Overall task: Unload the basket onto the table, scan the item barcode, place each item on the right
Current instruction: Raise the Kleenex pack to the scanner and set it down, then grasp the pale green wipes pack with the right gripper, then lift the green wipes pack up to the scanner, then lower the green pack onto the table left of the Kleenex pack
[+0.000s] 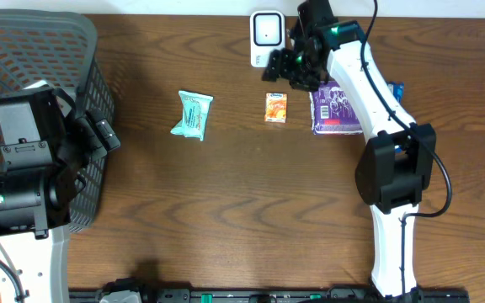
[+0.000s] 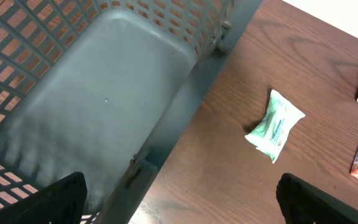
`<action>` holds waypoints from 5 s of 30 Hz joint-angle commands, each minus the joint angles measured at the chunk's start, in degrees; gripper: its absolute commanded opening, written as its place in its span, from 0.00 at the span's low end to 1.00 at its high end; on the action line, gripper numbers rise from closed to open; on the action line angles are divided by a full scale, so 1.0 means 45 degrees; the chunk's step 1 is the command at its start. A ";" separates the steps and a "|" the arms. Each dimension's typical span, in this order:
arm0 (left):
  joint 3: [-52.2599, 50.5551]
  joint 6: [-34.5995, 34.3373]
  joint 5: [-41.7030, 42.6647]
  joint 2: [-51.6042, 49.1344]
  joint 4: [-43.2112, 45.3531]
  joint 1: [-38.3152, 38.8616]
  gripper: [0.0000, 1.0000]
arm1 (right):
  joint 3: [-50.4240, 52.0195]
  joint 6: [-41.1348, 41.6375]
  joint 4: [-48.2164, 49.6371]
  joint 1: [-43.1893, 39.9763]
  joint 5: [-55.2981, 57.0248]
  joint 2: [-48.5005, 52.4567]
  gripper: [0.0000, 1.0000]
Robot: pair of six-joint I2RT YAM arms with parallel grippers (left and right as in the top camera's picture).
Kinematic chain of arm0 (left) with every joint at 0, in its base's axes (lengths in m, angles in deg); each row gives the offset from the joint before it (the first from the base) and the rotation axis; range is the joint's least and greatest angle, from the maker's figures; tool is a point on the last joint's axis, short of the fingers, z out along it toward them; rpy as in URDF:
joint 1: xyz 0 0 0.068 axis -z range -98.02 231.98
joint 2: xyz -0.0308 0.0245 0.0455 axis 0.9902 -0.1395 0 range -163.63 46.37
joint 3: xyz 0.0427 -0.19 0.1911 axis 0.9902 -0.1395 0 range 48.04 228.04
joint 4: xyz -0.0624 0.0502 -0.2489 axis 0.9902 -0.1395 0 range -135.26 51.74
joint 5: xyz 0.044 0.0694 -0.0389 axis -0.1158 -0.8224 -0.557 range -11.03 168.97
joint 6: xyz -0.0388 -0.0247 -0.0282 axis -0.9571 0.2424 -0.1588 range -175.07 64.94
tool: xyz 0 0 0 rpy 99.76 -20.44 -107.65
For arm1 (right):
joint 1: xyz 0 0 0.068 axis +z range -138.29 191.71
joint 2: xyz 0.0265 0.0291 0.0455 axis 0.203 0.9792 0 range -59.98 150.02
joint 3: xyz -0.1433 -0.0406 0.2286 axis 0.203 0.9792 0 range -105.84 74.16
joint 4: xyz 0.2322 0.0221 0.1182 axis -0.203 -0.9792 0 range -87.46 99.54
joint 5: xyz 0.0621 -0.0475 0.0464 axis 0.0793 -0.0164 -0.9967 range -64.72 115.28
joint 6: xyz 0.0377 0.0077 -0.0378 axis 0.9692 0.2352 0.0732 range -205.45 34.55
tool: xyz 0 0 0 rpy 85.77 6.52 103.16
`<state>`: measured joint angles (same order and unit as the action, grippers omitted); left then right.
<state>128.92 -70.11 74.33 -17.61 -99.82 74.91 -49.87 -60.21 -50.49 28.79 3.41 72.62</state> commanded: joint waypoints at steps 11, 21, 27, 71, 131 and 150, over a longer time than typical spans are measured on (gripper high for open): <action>0.0243 -0.0063 -0.0117 -0.0010 -0.0034 -0.0053 0.98 | 0.1005 0.2142 0.3031 0.3152 -0.0010 0.0418 0.81; 0.0243 -0.0063 -0.0117 -0.0010 -0.0034 -0.0053 0.98 | 0.1098 0.3633 0.3857 0.4192 0.0607 0.1880 0.79; 0.0243 -0.0063 -0.0117 -0.0010 -0.0034 -0.0053 0.98 | 0.1098 0.3677 0.3730 0.4192 0.0602 0.2521 0.75; 0.0243 -0.0063 -0.0117 -0.0010 -0.0034 -0.0053 0.98 | 0.0000 -0.2778 0.0923 0.5115 1.6980 0.0306 0.01; 0.0243 -0.0063 -0.0117 -0.0010 -0.0034 -0.0053 0.98 | 0.0996 -0.5221 0.1209 0.4129 0.9253 0.2448 0.01; 0.0243 -0.0063 -0.0117 -0.0010 -0.0034 -0.0053 0.98 | 0.0257 -0.1297 0.1622 0.2647 -0.3235 0.1039 0.01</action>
<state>128.92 -70.11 74.31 -17.61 -99.82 74.91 -48.01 -73.11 -44.00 44.31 3.50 78.74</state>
